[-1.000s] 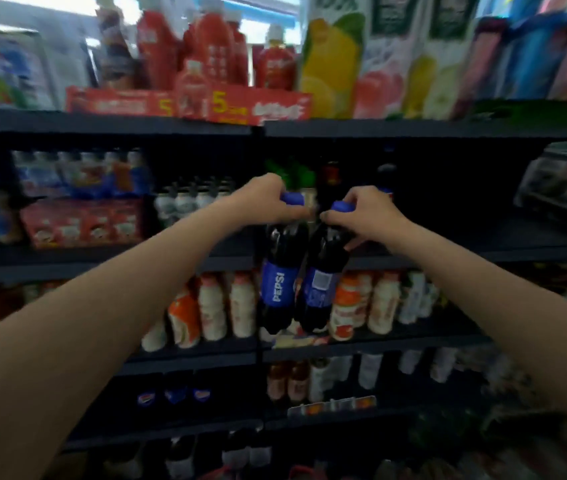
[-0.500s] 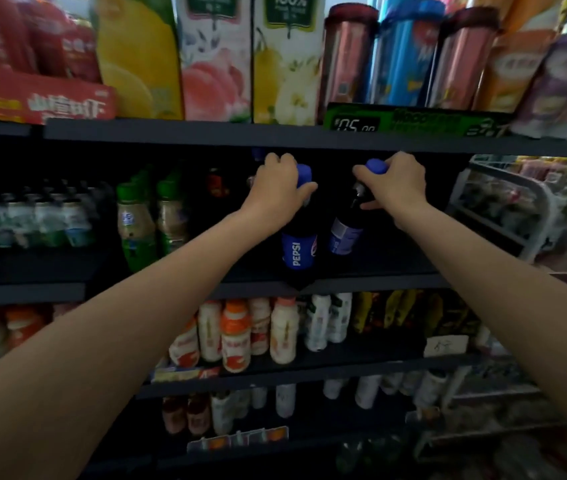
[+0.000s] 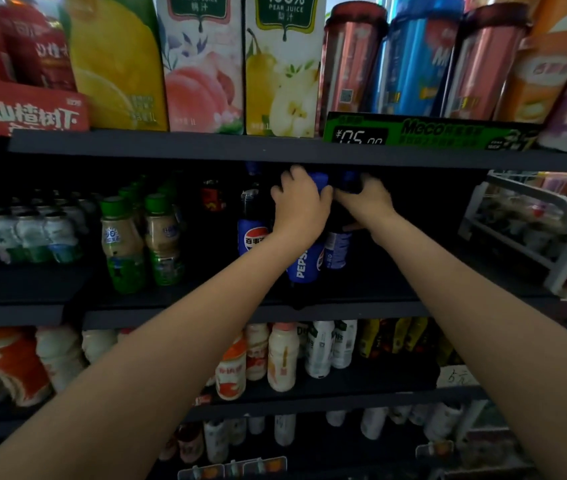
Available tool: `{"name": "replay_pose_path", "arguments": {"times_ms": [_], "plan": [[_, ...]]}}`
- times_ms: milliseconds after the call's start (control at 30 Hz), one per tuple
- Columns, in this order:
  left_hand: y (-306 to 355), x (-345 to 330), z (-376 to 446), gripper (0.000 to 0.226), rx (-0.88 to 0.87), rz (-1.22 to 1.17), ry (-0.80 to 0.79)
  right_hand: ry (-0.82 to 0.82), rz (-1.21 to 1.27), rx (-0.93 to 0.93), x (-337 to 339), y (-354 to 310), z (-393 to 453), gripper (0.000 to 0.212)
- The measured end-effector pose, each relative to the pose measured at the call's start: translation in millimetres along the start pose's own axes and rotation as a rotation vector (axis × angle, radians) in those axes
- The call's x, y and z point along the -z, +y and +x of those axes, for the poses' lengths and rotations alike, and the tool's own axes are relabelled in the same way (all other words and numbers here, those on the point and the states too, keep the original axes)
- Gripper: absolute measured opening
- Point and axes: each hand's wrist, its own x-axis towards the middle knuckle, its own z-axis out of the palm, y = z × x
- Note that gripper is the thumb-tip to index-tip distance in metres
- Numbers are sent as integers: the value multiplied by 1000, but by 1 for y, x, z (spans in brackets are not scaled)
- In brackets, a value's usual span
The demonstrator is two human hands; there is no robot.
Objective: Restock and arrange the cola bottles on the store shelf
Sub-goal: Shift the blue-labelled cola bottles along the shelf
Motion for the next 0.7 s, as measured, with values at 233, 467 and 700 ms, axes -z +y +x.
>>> {"name": "replay_pose_path", "arguments": {"times_ms": [233,467,700], "plan": [[-28,-26,-8,67,117,-258,-117,-163,150,11,-4,30,11,60],[-62,-48,-29,70,223,-122,-222,-220,76,52,-9,59,15,90],[-74,-59,-38,73,285,13,-319,-356,0,-61,-32,116,7,71]]}}
